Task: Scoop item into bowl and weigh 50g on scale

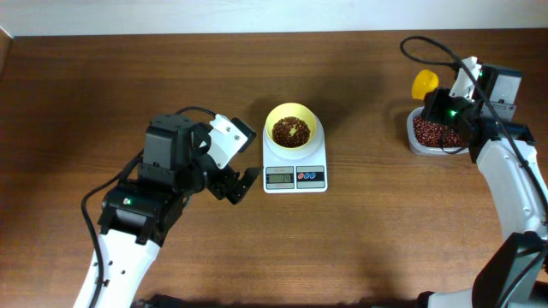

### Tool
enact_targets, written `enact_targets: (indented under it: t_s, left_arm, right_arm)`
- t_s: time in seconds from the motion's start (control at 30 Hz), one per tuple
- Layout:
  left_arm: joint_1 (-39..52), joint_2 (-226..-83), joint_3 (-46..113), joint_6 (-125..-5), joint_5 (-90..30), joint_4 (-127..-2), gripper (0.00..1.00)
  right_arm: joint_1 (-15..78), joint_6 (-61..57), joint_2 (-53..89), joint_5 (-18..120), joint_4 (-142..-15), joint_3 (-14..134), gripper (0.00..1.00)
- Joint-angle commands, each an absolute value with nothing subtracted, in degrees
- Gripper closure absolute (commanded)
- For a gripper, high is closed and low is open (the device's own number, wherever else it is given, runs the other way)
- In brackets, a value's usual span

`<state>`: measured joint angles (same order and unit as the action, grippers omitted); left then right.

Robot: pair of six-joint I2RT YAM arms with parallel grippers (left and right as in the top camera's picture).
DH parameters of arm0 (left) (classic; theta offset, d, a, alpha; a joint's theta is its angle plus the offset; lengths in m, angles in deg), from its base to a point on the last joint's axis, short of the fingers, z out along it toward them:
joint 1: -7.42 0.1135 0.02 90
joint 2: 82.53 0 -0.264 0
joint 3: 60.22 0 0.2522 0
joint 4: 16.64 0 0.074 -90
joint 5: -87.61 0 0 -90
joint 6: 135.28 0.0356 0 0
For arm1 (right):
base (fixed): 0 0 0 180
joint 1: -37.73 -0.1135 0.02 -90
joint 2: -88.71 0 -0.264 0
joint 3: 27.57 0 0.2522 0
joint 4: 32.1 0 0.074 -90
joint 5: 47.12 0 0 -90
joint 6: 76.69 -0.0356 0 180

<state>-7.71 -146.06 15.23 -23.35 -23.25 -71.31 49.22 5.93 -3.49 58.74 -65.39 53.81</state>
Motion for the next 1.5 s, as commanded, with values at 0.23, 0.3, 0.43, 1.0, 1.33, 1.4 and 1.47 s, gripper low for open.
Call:
enact_targets:
  t_s: [0.23, 0.3, 0.43, 1.0, 1.33, 1.4, 1.47]
  left_arm:
    - [-7.5, -145.8, 15.1, -22.5, -24.0, -71.2, 0.01]
    - [-7.5, -145.8, 15.1, -22.5, -24.0, -71.2, 0.01]
    - [-7.5, -145.8, 15.1, -22.5, -24.0, -71.2, 0.01]
    - [-7.5, -145.8, 15.1, -22.5, -24.0, -71.2, 0.01]
    - [-7.5, -145.8, 15.1, -22.5, -24.0, -71.2, 0.01]
    - [-7.5, -145.8, 15.1, -22.5, -24.0, -71.2, 0.01]
    - [-7.5, -145.8, 15.1, -22.5, -24.0, -71.2, 0.01]
  right_arm:
    - [50.5, 15.0, -1.8, 44.8, -73.5, 53.9, 0.96]
    - [50.7, 15.0, -1.3, 44.8, -73.8, 54.0, 0.96]
    - [50.7, 15.0, -0.5, 44.7, -77.2, 54.0, 0.96]
    - [50.7, 17.6, -11.0, 44.2, -80.7, 53.9, 0.96]
    - [53.8, 17.6, -11.0, 62.1, -84.1, 53.9, 0.96]
    - [57.3, 17.6, -11.0, 67.6, -84.1, 53.9, 0.96]
    - [60.5, 17.6, -11.0, 72.1, -84.1, 53.9, 0.96]
